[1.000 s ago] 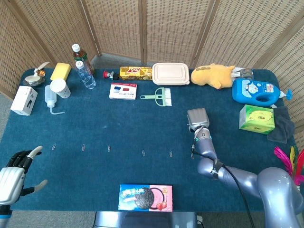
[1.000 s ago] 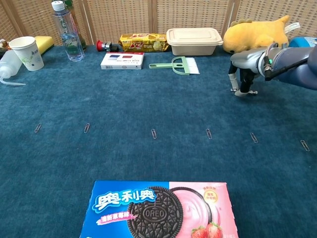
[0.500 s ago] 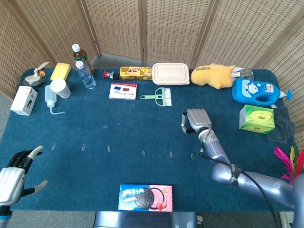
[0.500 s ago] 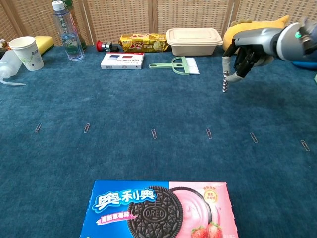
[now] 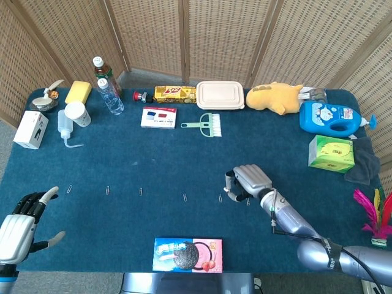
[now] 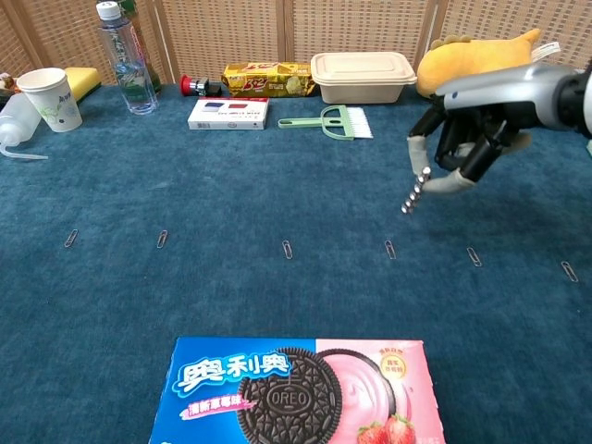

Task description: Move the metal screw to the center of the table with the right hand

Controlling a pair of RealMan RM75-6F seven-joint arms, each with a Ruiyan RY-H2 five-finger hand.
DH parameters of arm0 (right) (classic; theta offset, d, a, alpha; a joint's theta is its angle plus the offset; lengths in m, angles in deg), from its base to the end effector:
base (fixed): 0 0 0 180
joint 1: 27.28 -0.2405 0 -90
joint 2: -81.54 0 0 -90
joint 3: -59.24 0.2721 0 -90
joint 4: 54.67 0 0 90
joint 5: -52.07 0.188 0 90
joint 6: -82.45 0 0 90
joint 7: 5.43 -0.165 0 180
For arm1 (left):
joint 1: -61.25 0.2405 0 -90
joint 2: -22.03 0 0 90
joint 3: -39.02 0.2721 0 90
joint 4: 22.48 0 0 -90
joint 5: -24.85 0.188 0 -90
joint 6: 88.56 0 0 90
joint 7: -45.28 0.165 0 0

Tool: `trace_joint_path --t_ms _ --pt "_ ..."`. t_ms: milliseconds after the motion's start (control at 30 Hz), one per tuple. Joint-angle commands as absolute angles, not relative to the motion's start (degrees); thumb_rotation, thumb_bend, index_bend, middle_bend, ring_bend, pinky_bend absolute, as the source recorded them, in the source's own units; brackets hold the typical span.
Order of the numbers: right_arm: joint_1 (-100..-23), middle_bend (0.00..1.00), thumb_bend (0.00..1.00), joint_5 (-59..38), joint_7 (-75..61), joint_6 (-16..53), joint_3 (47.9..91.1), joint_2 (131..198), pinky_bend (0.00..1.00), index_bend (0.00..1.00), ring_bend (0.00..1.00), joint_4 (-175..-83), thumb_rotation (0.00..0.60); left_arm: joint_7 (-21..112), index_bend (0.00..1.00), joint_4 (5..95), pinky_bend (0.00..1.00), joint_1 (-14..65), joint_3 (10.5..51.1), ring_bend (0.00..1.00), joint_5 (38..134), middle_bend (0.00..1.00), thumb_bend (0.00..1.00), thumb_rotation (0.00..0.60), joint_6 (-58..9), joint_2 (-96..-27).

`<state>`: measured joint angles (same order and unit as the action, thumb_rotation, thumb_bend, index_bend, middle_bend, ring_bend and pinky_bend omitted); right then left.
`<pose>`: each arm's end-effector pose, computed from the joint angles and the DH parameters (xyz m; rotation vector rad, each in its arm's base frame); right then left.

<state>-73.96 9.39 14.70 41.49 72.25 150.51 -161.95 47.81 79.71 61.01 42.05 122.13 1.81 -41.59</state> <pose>-0.1319 -0.3497 0.0545 1.9443 -1.3261 0.7955 -0.2724 0.1552 0.1675 -1.4564 -0.9757 -1.0460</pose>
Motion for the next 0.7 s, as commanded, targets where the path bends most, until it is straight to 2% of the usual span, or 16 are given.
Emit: trace_joint_path --t_ms 33,700 --pt "-73.92 0.92 0.43 8.37 14.23 41.39 70.92 150.18 1.00 0.66 1.00 -163.10 0.600 47.48 0.08 79.49 0.14 61.03 42.08 0.16 122.13 0.25 0.20 0.600 1.88 -41.61" --pt "-81.43 0.92 0.43 13.67 17.20 39.70 65.95 155.79 1.00 0.65 1.00 -159.29 0.600 46.39 0.08 78.16 0.14 61.07 42.03 0.16 121.28 0.25 0.20 0.600 1.73 -41.82"
